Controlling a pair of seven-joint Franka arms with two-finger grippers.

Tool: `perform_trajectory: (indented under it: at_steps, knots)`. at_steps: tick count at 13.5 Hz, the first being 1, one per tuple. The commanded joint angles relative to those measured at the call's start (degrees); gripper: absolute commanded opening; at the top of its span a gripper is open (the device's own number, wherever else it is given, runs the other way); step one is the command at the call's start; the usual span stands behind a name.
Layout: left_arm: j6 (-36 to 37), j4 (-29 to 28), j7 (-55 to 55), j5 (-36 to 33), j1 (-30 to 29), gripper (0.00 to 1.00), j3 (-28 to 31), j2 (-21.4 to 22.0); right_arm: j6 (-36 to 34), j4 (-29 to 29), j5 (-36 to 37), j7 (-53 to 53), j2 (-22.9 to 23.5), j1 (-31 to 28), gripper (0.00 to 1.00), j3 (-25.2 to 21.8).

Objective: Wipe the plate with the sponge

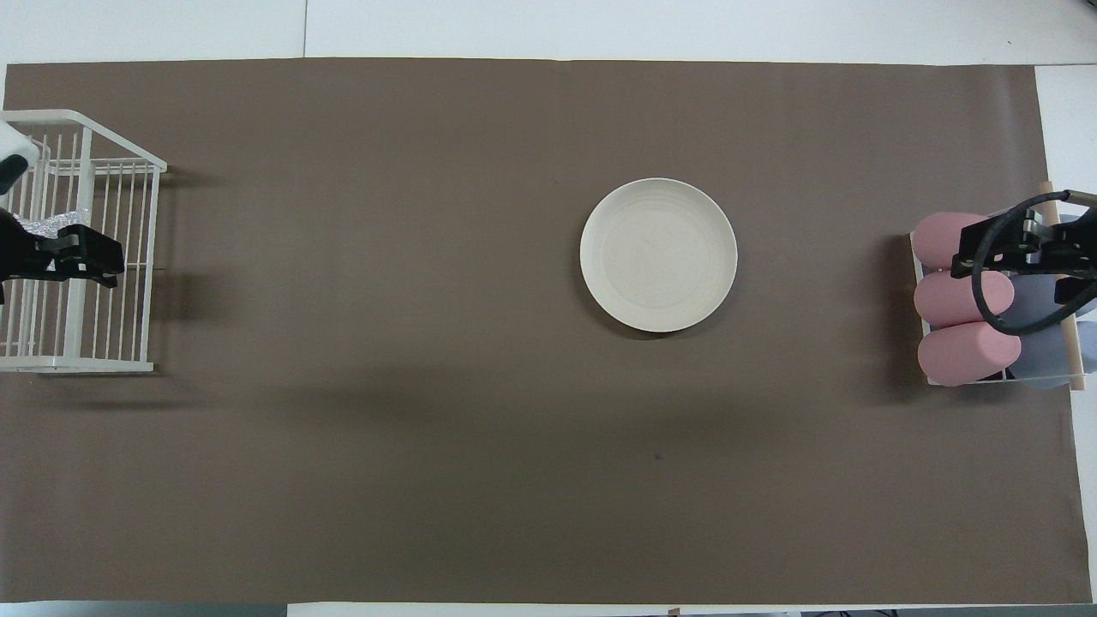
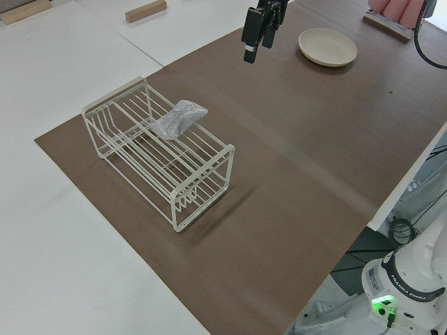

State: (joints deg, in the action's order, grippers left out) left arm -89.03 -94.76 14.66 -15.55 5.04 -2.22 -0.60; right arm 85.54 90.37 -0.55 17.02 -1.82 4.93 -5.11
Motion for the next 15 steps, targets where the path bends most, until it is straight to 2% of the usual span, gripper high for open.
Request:
perform_trajectory:
  at_steps: [1, 3, 6, 7, 9, 11, 15]
  knots:
    - [-1.6, 0.0, 1.2, -9.2, 2.9, 1.00, 0.3, -5.1, -0.7, -0.7, -0.6, 10.0, -0.5, 1.1, 1.00, 1.4]
    - [-2.0, 0.1, 1.4, -15.7, 4.2, 1.00, 0.3, -8.7, -0.1, -0.6, -0.7, 18.2, -0.5, 3.8, 1.00, 1.4]
    - [-4.8, -0.2, 2.5, -21.4, 3.6, 1.00, 0.3, -12.1, -0.1, 0.0, -0.9, 27.7, -0.5, 5.7, 1.00, 1.5]
    - [-5.6, -0.3, 2.5, -23.3, 3.5, 1.00, 0.4, -13.1, -0.3, 0.2, -1.4, 32.3, -0.7, 6.4, 1.00, 1.4]
    - [-5.9, -0.2, 2.5, -28.2, 3.5, 1.00, 0.4, -15.8, 0.1, 1.2, -4.6, 48.7, -1.2, 6.7, 1.00, 1.5]
    - [-6.2, 0.0, 3.2, -33.3, 3.4, 1.00, 0.4, -18.3, 0.9, 2.1, -6.7, 56.3, -1.6, 8.4, 1.00, 1.5]
    - [-6.8, 0.2, 5.9, -34.1, 3.0, 1.00, 0.4, -19.4, 1.6, 2.3, -8.3, 70.0, -1.9, 11.3, 1.00, 1.8]
